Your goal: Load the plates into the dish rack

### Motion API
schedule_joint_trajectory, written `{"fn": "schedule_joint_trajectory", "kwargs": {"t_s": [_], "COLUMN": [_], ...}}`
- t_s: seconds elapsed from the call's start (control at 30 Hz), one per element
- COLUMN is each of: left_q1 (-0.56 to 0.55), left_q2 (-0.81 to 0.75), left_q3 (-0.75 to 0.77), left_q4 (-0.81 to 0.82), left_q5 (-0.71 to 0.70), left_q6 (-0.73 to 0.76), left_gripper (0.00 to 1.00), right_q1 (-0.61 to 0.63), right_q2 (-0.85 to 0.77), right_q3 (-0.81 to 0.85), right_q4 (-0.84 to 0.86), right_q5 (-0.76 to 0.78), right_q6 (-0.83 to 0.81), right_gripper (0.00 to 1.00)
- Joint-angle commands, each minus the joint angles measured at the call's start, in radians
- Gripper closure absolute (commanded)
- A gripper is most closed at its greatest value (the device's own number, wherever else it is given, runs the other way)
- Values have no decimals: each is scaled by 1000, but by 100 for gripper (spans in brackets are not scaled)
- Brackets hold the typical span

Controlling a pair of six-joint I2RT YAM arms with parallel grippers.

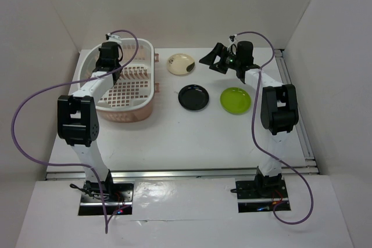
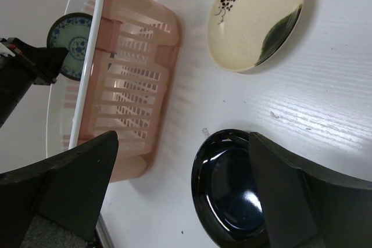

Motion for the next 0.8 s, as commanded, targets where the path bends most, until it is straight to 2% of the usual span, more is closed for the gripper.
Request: {"fn": "schedule_joint_trajectory", "kwargs": {"t_s": [0.0, 0.73, 0.77], "left_q1": [2, 22, 22], "left_q2": [9, 58, 58], "left_q3": [-4, 15, 15], "left_q4": [84, 86, 86], "left_q5": [9, 46, 31], "left_q6": [14, 32, 32], "left_gripper": [100, 100, 97], "right_q1": [1, 1, 1], "right_q2": [-13, -31, -31], "right_q3": [8, -19, -19], "right_q4": [61, 70, 70], "right_q5": [-18, -27, -27], "right_q6": [6, -3, -3], "right_gripper": [0, 0, 0]}}
